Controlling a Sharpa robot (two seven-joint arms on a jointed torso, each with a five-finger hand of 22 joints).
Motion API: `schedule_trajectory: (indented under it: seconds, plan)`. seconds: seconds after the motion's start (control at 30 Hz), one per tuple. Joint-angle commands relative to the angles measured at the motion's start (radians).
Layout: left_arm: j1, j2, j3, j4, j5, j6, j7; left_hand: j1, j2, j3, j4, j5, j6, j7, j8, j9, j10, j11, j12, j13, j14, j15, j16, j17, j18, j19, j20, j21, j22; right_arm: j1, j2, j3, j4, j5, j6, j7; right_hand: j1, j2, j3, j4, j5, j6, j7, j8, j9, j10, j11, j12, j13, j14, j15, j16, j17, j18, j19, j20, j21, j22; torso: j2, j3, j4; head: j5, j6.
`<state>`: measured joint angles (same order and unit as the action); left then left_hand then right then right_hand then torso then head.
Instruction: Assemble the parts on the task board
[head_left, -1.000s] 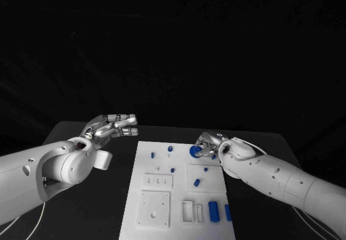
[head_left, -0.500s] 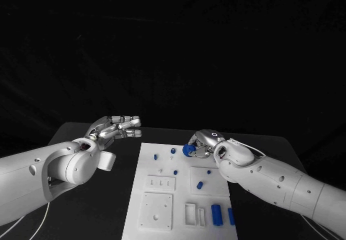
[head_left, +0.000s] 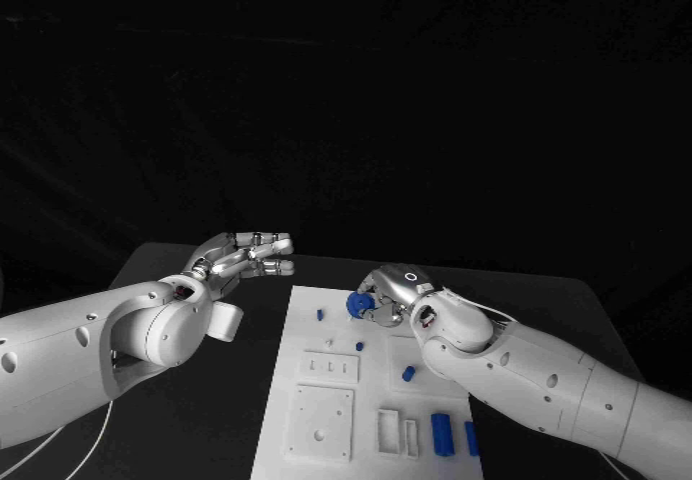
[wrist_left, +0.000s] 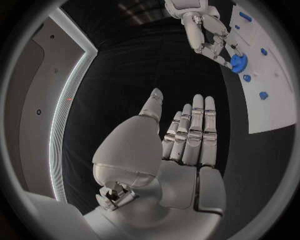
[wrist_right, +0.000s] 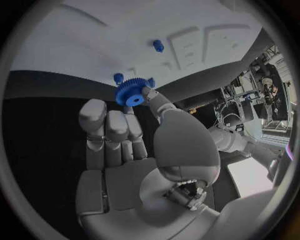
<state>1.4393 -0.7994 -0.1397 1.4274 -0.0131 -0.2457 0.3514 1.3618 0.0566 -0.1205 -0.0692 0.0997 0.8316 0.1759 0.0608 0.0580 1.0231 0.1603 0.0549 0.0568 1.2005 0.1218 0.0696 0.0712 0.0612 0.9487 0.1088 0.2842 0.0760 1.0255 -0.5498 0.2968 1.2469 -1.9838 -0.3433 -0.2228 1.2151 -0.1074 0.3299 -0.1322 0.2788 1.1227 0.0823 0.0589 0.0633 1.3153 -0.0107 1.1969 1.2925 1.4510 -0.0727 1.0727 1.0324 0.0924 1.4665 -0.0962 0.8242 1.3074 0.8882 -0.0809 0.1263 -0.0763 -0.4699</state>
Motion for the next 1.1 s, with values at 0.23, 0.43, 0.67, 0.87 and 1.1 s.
schedule_trajectory:
  seconds: [0.23,0.43,0.67,0.87,1.1]
  plan:
    - [0.001,0.007,0.001,0.001,-0.003,0.017,0.006,-0.004,-0.008,0.002,-0.004,-0.001,-0.001,-0.001,-0.003,-0.001,-0.008,-0.001,0.005,0.001,-0.006,-0.003,-0.004,-0.002,-0.001,-0.007,-0.002,0.002,-0.001,-0.004,0.052,-0.013,-0.071,-0.065,-0.029,-0.011,0.009,-0.002,0.001,0.006,-0.002,0.002,0.003,0.003,0.0,0.002,0.001,-0.001,-0.001,-0.001,-0.007,0.002,-0.002,-0.01,0.058,-0.004,0.004,0.077,0.001,-0.001,0.0039,0.005,-0.004]
    - [0.001,0.01,0.001,-0.002,-0.004,0.018,0.005,-0.004,-0.008,0.002,-0.004,-0.001,-0.001,-0.001,-0.003,-0.001,-0.008,-0.001,0.005,0.001,-0.006,-0.003,-0.004,-0.002,-0.001,-0.007,-0.002,0.002,-0.001,-0.005,0.072,-0.02,-0.097,-0.066,-0.024,-0.008,0.008,-0.002,0.002,0.007,-0.002,0.0,0.003,0.003,0.0,0.001,0.002,-0.003,-0.002,-0.001,-0.007,0.001,-0.004,-0.01,0.058,-0.005,0.002,0.077,0.002,-0.0005,0.0036,0.005,-0.006]
    - [0.001,0.015,0.001,-0.003,-0.004,0.019,0.005,-0.004,-0.008,0.002,-0.004,-0.001,-0.001,-0.001,-0.003,-0.001,-0.008,-0.001,0.005,0.001,-0.006,-0.003,-0.004,-0.002,-0.001,-0.007,-0.002,0.002,-0.001,-0.006,0.095,-0.028,-0.127,-0.067,-0.021,-0.004,0.008,-0.002,0.001,0.007,-0.002,-0.002,0.004,0.002,0.0,-0.001,0.002,-0.004,-0.003,-0.001,-0.007,-0.001,-0.005,-0.01,0.058,-0.005,0.0,0.076,0.001,-0.0002,0.0035,0.007,-0.007]
    - [0.001,0.019,0.001,-0.004,-0.004,0.02,0.004,-0.004,-0.008,0.002,-0.004,-0.001,-0.001,-0.001,-0.003,-0.001,-0.008,-0.001,0.005,0.001,-0.006,-0.003,-0.004,-0.002,-0.001,-0.007,-0.002,0.002,-0.001,-0.006,0.108,-0.034,-0.148,-0.067,-0.014,-0.001,0.007,-0.002,0.001,0.007,-0.002,-0.002,0.004,0.003,0.0,-0.001,0.002,-0.005,-0.004,-0.002,-0.007,-0.002,-0.006,-0.01,0.058,-0.005,-0.001,0.076,0.001,-0.0004,0.0029,0.007,-0.009]
    - [0.001,0.02,0.001,-0.005,-0.004,0.021,0.003,-0.004,-0.008,0.002,-0.004,-0.001,-0.001,-0.001,-0.003,-0.001,-0.008,-0.001,0.005,0.001,-0.006,-0.003,-0.004,-0.002,-0.001,-0.007,-0.002,0.002,-0.001,-0.006,0.118,-0.04,-0.168,-0.066,-0.014,0.002,0.006,-0.004,-0.004,0.007,-0.007,-0.014,0.007,0.003,-0.001,-0.008,0.004,-0.015,-0.011,-0.003,-0.006,-0.008,-0.011,-0.009,0.057,-0.004,-0.008,0.074,0.002,0.0,0.0014,0.008,-0.008]
